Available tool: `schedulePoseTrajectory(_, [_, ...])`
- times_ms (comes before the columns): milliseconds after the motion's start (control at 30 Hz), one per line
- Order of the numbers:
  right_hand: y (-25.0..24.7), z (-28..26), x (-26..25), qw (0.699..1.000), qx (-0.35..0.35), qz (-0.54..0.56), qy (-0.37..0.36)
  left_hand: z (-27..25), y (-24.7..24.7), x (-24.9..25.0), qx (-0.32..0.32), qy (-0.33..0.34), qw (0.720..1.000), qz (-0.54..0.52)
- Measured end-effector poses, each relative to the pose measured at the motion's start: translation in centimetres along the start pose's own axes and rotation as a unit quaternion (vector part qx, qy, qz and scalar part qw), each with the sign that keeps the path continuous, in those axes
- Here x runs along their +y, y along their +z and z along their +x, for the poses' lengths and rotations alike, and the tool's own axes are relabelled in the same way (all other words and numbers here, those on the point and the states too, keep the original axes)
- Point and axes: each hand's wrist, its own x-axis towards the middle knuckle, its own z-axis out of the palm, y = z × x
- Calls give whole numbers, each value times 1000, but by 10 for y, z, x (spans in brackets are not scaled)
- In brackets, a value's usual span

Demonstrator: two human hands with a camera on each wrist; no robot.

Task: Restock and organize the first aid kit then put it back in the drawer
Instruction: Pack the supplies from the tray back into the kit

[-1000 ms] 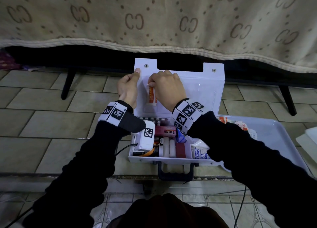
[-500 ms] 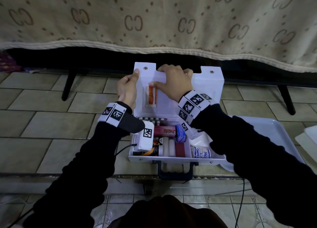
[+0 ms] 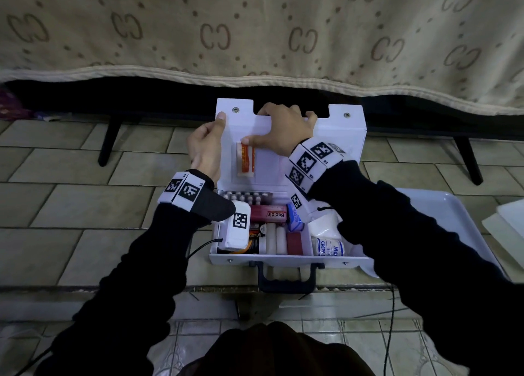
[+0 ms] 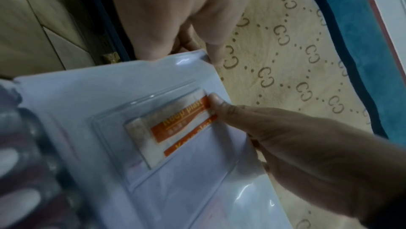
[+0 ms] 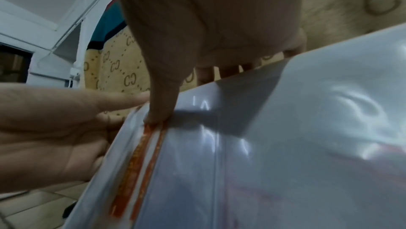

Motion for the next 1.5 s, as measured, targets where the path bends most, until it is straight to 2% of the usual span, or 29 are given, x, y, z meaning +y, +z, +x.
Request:
schedulePoseTrajectory(100, [-2, 2, -2, 1000, -23, -14, 8, -1, 0, -1, -13, 22, 1000, 14])
schedulePoseTrajectory(167, [-2, -2, -1, 1000, -21, 15, 1, -3, 2, -3, -10, 38, 999, 38])
schedulePoseTrajectory(267, [-15, -12, 18, 993, 31, 112, -16, -5, 6, -5, 4, 68, 996, 51])
schedulePoseTrajectory(333, [-36, -20, 45, 984, 76, 157, -26, -6, 9, -6, 13, 87, 994, 64])
schedulePoseTrajectory(400, [-61, -31, 80, 981, 85, 174, -15, -6, 10, -6, 16, 91, 992, 83])
schedulePoseTrajectory(533, [-77, -60, 149, 989, 15, 130, 74, -8, 15, -7, 1, 104, 990, 98])
schedulePoseTrajectory(667, [-41, -83, 193, 983, -105, 49, 145, -6, 15, -13, 12, 123, 985, 121])
schedulePoseTrajectory(733, [-19, -93, 204, 977, -128, 38, 165, -5, 13, -15, 8, 129, 984, 125])
schedulePoseTrajectory(900, [19, -101, 215, 963, -89, 114, 229, -8, 14, -16, 3, 114, 987, 113])
schedulePoseTrajectory(1067, [35, -95, 207, 957, -87, 123, 250, -11, 13, -15, 2, 118, 987, 108])
schedulePoseTrajectory(1233, [28, -89, 211, 953, -60, 143, 261, -10, 13, -16, 4, 115, 988, 106])
schedulePoseTrajectory(1500, [5, -89, 225, 954, -61, 157, 246, -10, 13, -17, 6, 129, 985, 110])
